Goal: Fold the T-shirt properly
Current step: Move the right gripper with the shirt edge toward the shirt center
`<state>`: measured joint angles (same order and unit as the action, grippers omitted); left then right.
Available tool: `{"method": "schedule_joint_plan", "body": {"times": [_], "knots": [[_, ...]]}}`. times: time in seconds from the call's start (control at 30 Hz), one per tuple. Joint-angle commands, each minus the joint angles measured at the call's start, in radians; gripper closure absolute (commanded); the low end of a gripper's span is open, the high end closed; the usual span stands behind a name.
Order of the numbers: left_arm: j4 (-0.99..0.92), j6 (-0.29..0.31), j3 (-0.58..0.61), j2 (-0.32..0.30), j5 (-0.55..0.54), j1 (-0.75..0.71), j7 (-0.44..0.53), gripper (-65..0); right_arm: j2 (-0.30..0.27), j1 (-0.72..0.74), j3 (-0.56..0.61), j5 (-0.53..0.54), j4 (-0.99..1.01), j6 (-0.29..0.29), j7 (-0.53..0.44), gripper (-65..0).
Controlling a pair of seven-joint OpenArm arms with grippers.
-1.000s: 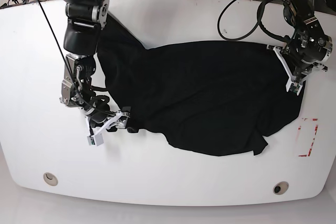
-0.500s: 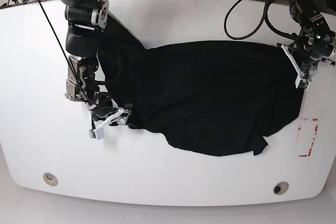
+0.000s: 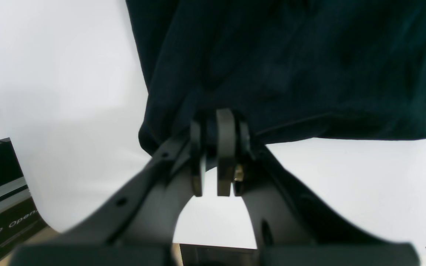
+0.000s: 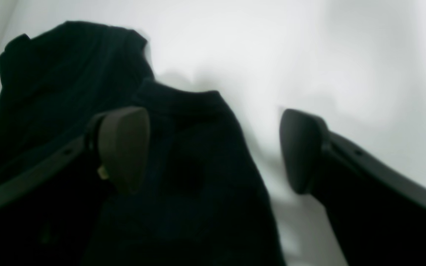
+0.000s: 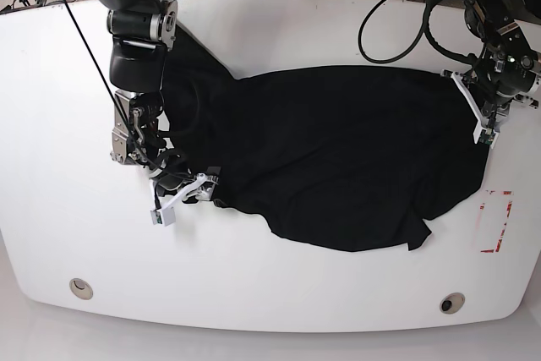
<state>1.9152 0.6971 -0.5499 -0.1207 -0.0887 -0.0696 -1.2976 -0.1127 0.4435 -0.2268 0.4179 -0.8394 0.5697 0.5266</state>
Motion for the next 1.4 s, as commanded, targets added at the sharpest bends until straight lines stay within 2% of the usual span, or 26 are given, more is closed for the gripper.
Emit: {"method": "schedule_joint_plan", "body": {"times": [0.0, 0.53, 0.67, 0.93, 1.0, 1.27, 1.37], "knots": [[0.018, 0.001, -0.001, -0.014, -0.004, 0.008, 0.004, -3.5, -0.007, 0.025, 0.006, 0.012, -0.026, 0.015, -0.016, -51.5], [0.016, 0.001, -0.006, -0.016, -0.005, 0.005, 0.004, -5.7, 0.010, 0.007, 0.077, 0.010, -0.016, 0.016, -0.020, -49.4], [0.010, 0.001, -0.019, -0.015, -0.006, 0.000, 0.002, -4.0, 0.024, 0.011, 0.084, 0.004, -0.004, 0.018, -0.024, -42.4], [0.009, 0.001, -0.021, -0.015, -0.003, 0.000, -0.006, -3.8, 0.029, 0.008, 0.078, 0.006, 0.000, 0.016, -0.034, -22.4], [0.011, 0.001, -0.014, -0.005, -0.001, 0.004, -0.005, -3.9, 0.025, 0.010, 0.084, 0.006, 0.005, 0.012, -0.040, -19.1], [0.012, 0.001, -0.004, -0.006, 0.000, 0.000, -0.004, -3.9, 0.024, 0.010, 0.092, 0.005, 0.019, 0.014, -0.051, -22.1], [0.018, 0.001, -0.012, -0.008, -0.001, -0.006, -0.002, -4.0, 0.023, 0.015, 0.103, 0.001, 0.023, 0.028, -0.045, -16.1]]}}
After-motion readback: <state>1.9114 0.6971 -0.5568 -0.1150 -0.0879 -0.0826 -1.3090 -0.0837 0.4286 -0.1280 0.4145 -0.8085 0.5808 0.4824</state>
